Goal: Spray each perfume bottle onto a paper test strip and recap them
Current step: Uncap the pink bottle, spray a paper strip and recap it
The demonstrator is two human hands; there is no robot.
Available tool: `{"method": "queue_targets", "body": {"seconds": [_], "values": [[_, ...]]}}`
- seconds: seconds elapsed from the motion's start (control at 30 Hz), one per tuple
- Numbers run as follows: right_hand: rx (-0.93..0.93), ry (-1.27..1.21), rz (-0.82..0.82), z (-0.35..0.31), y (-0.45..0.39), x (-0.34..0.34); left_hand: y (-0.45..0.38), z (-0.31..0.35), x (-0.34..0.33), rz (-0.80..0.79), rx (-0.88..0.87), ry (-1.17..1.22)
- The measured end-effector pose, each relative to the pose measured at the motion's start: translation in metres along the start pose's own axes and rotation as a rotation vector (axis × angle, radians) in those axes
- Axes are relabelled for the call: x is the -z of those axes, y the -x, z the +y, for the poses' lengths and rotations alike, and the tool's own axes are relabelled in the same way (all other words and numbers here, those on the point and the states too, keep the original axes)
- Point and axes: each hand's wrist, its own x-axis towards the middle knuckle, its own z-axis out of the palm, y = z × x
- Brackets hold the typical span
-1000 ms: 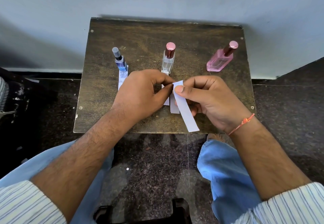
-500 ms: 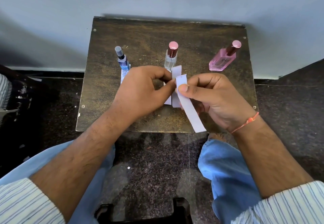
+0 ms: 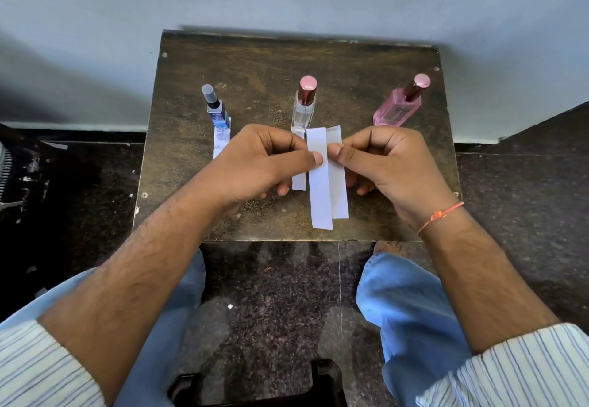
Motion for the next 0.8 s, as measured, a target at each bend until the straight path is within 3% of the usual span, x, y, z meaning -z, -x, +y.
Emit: {"method": "queue_targets", "body": {"seconds": [0.17,0.4,0.63,0.8], "values": [[-0.009,-0.011,-0.006,0.005,-0.005,-0.005,0.003,0.002,-0.005,-0.082,0.018,-0.048],[0.017,-0.145,0.007,0.0,-0.003,0.001,0.001,0.0,-0.004,-0.007,0.003,-0.077],[0.083,0.0,-0.112,0.001,-0.001,-0.002,0.002,0.001,-0.005,-0.041,-0.081,-0.098],[0.066,-0.002,-0.109,0.003,-0.004,0.006,0.002,-0.001,-0.005,-0.033,-0.07,-0.091]]}}
